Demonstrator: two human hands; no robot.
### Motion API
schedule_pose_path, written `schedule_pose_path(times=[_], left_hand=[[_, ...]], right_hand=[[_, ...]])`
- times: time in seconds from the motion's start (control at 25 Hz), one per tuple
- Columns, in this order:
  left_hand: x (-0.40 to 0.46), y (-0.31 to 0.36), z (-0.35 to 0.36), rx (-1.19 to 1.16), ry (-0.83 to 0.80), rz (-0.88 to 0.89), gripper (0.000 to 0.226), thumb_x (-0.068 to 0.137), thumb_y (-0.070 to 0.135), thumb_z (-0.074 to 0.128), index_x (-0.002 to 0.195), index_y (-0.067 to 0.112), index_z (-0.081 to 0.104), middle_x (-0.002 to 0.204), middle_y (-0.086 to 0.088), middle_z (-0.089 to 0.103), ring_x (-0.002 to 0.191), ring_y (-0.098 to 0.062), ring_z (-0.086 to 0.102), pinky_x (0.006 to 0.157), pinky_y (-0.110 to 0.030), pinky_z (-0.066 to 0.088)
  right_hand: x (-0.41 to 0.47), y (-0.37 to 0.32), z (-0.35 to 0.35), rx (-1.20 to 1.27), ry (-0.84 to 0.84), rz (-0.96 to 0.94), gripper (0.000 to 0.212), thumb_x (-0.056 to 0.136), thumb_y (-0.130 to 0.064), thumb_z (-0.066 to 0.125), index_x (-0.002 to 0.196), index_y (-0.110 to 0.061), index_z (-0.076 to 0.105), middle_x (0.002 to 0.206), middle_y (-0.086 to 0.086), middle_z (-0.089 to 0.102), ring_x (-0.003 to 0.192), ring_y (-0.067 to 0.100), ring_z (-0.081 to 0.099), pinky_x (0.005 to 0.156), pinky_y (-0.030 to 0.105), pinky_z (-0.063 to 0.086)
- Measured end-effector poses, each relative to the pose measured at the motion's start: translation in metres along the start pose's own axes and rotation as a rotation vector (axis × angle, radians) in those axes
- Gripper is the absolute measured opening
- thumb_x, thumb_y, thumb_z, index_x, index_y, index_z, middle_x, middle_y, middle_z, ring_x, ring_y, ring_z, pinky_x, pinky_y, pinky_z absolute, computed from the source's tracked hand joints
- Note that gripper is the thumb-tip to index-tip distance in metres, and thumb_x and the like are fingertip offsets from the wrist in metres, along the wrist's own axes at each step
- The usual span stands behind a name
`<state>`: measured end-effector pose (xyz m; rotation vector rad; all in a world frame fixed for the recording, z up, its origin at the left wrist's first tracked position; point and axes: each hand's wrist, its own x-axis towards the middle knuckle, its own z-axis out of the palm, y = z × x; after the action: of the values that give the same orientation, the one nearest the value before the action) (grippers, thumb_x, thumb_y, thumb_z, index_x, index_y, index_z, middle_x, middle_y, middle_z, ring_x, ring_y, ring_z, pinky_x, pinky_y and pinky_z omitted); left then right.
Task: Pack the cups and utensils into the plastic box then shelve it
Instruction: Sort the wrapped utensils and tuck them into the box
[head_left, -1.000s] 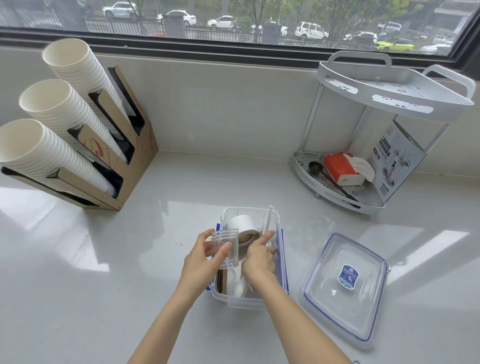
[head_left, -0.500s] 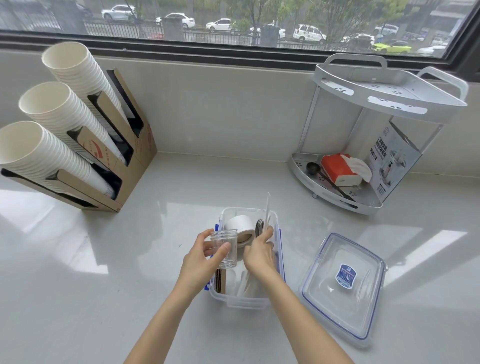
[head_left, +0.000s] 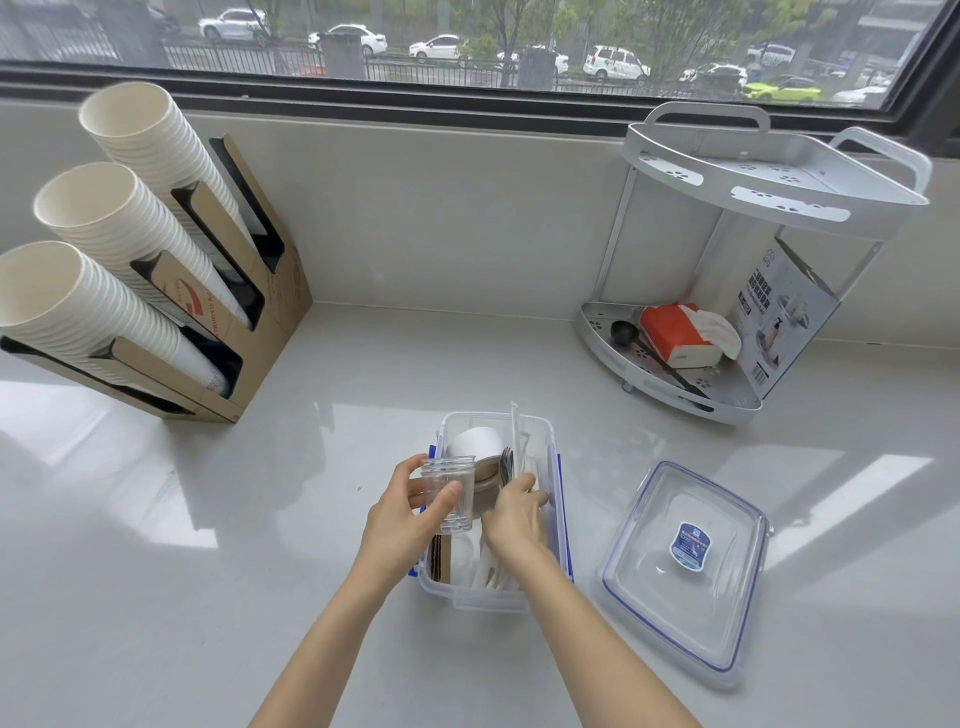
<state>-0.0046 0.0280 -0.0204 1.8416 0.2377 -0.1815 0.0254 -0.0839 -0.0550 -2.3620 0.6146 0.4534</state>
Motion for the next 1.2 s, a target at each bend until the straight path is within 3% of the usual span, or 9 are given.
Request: schedule_pose_path(times=[0.28, 0.48, 0.72, 0.8, 0.96, 1.08, 1.2], left_hand=[[0.001, -0.002, 0.0, -0.003, 0.0, 0.004, 0.052, 0.083, 0.028, 0.059, 0.131, 0.023, 0.04, 0.115, -0.004, 0.059, 0.109, -0.018, 0.055, 0.085, -0.024, 0.037], [0.003, -0.002, 0.0, 0.006, 0.002, 0.016, 0.051, 0.083, 0.03, 0.059, 0.13, 0.023, 0.039, 0.111, -0.001, 0.058, 0.107, -0.017, 0.055, 0.086, -0.025, 0.038], [0.004, -0.002, 0.005, 0.068, 0.04, 0.061, 0.051, 0.083, 0.028, 0.059, 0.129, 0.019, 0.039, 0.114, -0.001, 0.055, 0.1, -0.018, 0.055, 0.083, -0.025, 0.039], [0.004, 0.0, 0.009, 0.135, 0.054, 0.129, 0.052, 0.083, 0.028, 0.06, 0.129, 0.017, 0.038, 0.117, 0.002, 0.052, 0.096, -0.019, 0.055, 0.082, -0.027, 0.041], [0.004, 0.004, 0.024, 0.39, 0.033, 0.296, 0.048, 0.082, 0.035, 0.057, 0.127, 0.031, 0.04, 0.101, 0.001, 0.049, 0.094, -0.022, 0.055, 0.091, -0.034, 0.041], [0.001, -0.01, 0.037, 0.809, 0.031, 0.371, 0.044, 0.083, 0.04, 0.05, 0.125, 0.029, 0.044, 0.104, -0.002, 0.05, 0.109, -0.022, 0.046, 0.095, -0.032, 0.026], [-0.001, -0.024, 0.043, 0.982, 0.02, 0.36, 0.041, 0.081, 0.04, 0.05, 0.116, 0.018, 0.05, 0.114, -0.005, 0.051, 0.118, -0.027, 0.039, 0.097, -0.035, 0.019]], right_hand=[[0.012, 0.008, 0.004, -0.1, 0.061, -0.047, 0.045, 0.09, -0.004, 0.05, 0.129, 0.0, 0.027, 0.128, 0.023, 0.053, 0.114, 0.036, 0.055, 0.085, 0.037, 0.047], [0.005, 0.007, -0.003, 0.017, 0.044, -0.066, 0.044, 0.093, -0.012, 0.047, 0.13, 0.002, 0.026, 0.129, 0.024, 0.05, 0.111, 0.037, 0.056, 0.072, 0.033, 0.039], [-0.003, -0.005, -0.042, 0.284, 0.131, -0.222, 0.035, 0.094, -0.01, 0.032, 0.126, 0.005, 0.027, 0.127, 0.028, 0.047, 0.11, 0.04, 0.051, 0.075, 0.032, 0.033], [-0.003, -0.005, -0.059, 0.376, 0.14, -0.237, 0.037, 0.094, -0.009, 0.031, 0.127, 0.004, 0.025, 0.121, 0.026, 0.05, 0.101, 0.036, 0.052, 0.074, 0.03, 0.032], [-0.009, 0.002, -0.078, 0.493, 0.076, -0.204, 0.031, 0.094, -0.011, 0.029, 0.123, -0.001, 0.027, 0.08, 0.006, 0.047, 0.079, 0.027, 0.045, 0.066, 0.031, 0.035], [-0.011, 0.009, -0.073, 0.547, 0.004, -0.166, 0.03, 0.093, -0.012, 0.029, 0.122, -0.002, 0.028, 0.086, 0.011, 0.053, 0.081, 0.027, 0.049, 0.067, 0.03, 0.037], [-0.01, 0.014, -0.067, 0.691, -0.072, -0.132, 0.017, 0.094, -0.012, 0.029, 0.11, -0.007, 0.032, 0.08, 0.008, 0.052, 0.071, 0.019, 0.054, 0.061, 0.03, 0.041]])
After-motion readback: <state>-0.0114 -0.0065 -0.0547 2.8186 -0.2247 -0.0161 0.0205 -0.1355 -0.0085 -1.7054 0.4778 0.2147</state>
